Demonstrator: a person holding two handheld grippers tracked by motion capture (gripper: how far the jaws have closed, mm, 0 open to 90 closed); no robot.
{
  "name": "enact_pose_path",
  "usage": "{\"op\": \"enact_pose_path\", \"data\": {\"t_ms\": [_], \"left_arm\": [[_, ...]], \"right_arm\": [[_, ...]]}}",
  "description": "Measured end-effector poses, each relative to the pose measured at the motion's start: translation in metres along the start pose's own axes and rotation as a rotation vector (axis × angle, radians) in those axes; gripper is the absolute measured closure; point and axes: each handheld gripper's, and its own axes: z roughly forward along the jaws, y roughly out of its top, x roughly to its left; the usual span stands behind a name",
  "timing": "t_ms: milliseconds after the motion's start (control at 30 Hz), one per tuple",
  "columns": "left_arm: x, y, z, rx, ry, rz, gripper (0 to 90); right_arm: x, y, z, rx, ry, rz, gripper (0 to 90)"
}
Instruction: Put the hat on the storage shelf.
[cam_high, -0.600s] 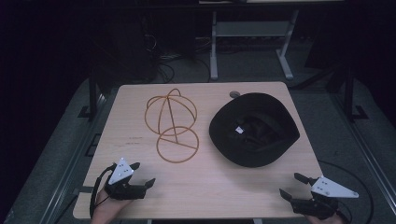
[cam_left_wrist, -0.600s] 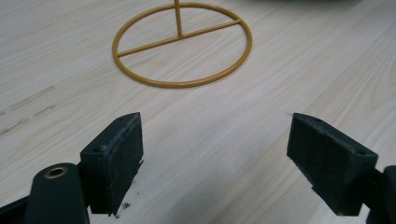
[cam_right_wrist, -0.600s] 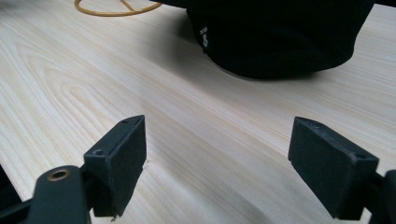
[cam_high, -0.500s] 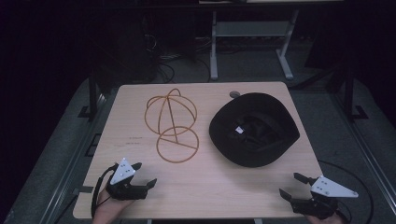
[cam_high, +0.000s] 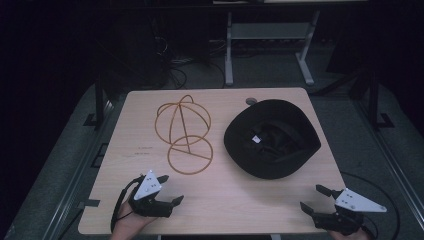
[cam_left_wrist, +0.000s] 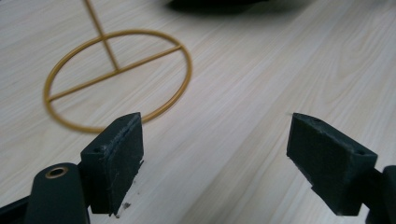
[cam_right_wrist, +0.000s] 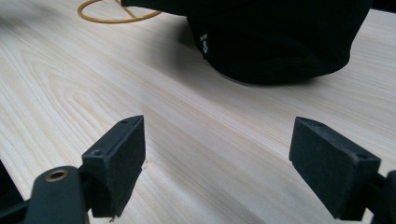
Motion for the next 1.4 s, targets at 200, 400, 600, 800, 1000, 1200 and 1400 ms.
{"op": "enact_pose_path", "data": {"t_ms": [200, 400, 600, 800, 1000, 1200, 1400], "left_arm": [[-0.009, 0.011, 0.009, 0.007, -0.029, 0.036, 18.2], [-0.022, 0.029, 0.019, -0.015, -0.064, 0.078, 18.5], [-0.031, 0.044, 0.031, -0.023, -0.087, 0.104, 18.7], [-0.042, 0.061, 0.050, -0.011, -0.117, 0.148, 18.5], [-0.052, 0.077, 0.067, -0.010, -0.146, 0.168, 18.6], [-0.061, 0.098, 0.092, -0.002, -0.162, 0.198, 18.5], [-0.064, 0.114, 0.114, 0.015, -0.176, 0.214, 17.5]], "right_arm": [[-0.001, 0.000, 0.000, 0.001, 0.003, -0.002, 18.0], [-0.001, 0.000, -0.001, -0.004, 0.006, 0.000, 18.1], [-0.003, -0.001, -0.001, -0.008, 0.006, 0.011, 18.0], [-0.005, -0.001, -0.002, -0.010, 0.006, 0.014, 18.0], [-0.007, -0.002, -0.004, -0.014, 0.008, 0.022, 17.9], [-0.007, -0.001, -0.003, -0.015, 0.017, 0.022, 17.8], [-0.006, -0.001, -0.002, -0.013, 0.029, 0.017, 17.8]]}}
